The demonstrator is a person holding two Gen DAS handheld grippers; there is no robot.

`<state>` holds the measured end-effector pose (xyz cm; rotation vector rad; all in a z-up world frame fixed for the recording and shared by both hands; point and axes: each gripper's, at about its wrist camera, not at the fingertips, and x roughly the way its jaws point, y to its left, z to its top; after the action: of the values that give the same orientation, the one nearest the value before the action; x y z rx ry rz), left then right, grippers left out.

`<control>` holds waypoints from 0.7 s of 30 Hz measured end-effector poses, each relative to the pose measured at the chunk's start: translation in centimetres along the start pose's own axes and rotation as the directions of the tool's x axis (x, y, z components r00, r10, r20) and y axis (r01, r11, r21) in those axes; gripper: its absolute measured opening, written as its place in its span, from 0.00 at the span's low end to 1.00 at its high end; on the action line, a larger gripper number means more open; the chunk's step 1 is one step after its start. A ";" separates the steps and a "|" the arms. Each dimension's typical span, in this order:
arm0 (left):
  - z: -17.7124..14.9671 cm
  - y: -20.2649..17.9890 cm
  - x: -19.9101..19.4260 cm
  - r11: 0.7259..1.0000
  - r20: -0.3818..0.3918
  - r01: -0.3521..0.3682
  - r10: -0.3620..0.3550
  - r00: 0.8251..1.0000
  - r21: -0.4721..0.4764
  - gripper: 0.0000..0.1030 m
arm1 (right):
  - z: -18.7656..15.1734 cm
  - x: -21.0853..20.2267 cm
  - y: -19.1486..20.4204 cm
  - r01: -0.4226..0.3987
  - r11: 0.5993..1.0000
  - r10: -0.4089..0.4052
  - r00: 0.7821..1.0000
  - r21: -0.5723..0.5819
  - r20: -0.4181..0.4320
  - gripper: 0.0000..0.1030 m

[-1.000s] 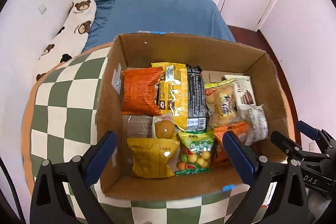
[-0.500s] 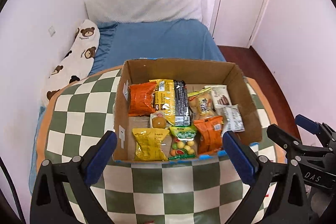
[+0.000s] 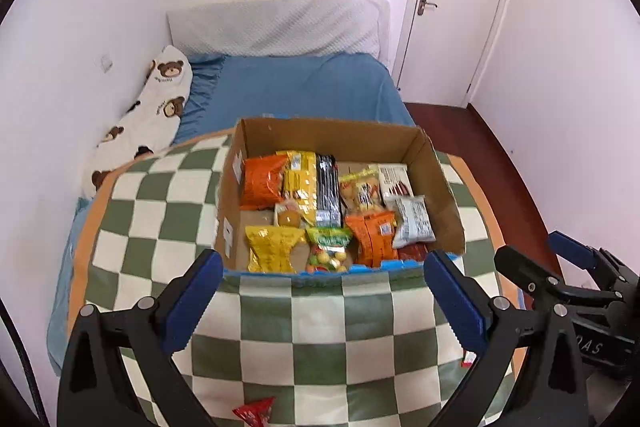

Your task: Organize snacks

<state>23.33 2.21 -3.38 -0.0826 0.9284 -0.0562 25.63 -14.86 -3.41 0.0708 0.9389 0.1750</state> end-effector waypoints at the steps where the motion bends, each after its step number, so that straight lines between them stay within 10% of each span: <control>1: -0.5 -0.1 0.5 1.000 -0.016 -0.002 0.002 1.000 -0.004 1.00 | -0.4 0.2 -0.4 -0.003 1.000 0.003 1.000 0.012 -0.012 0.96; 10: -6.1 -2.2 7.7 1.000 -0.210 -0.027 0.028 0.977 0.004 1.00 | -5.3 5.2 -7.8 0.034 0.985 0.000 0.980 0.168 -0.198 0.96; 21: -12.5 -4.2 16.9 1.000 -0.440 -0.008 0.004 0.898 -0.007 1.00 | -13.9 15.9 -19.1 0.248 0.929 -0.087 0.867 0.274 -0.490 0.95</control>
<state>23.37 -3.95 -23.95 -0.0760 1.3840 -0.0665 25.92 -30.99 -26.89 0.2637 1.4535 -0.1430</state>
